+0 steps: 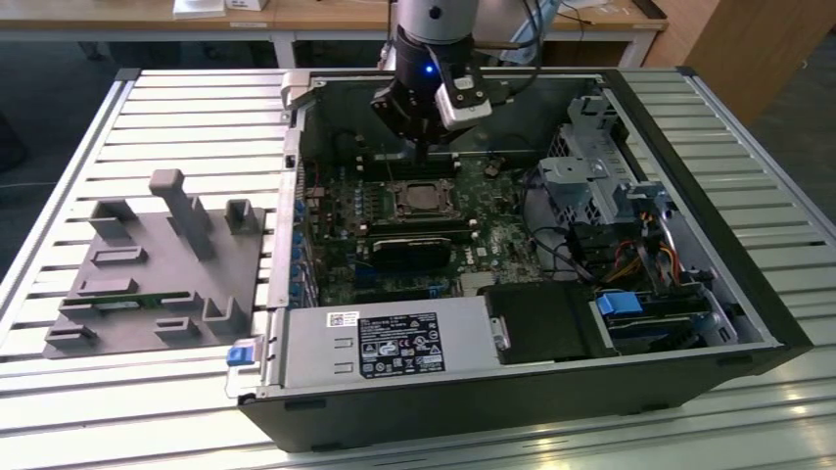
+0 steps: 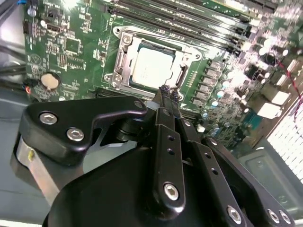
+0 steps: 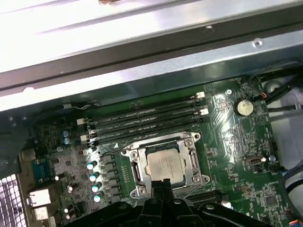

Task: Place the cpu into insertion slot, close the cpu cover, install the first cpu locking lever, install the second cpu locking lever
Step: 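Install the first cpu locking lever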

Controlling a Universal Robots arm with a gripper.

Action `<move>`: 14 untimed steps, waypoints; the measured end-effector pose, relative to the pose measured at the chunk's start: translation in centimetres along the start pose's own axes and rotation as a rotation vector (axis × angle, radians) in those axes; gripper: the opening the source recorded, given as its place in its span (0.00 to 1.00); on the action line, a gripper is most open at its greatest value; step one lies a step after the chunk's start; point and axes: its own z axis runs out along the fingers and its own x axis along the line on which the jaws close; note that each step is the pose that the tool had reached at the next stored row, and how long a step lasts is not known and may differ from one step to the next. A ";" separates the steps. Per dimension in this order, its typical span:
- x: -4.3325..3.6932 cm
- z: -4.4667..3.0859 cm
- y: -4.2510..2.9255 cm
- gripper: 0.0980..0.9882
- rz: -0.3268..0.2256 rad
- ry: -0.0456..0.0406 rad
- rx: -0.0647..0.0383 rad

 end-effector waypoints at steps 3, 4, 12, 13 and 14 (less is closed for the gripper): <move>0.00 0.00 0.00 0.01 -0.047 0.0014 0.001; 0.00 0.00 0.00 0.01 -0.062 0.0018 0.001; 0.00 0.01 0.00 0.01 -0.191 0.0057 0.004; 0.00 0.02 0.00 0.01 -0.208 0.0063 0.004; 0.00 0.02 0.00 0.01 -0.228 0.0068 0.005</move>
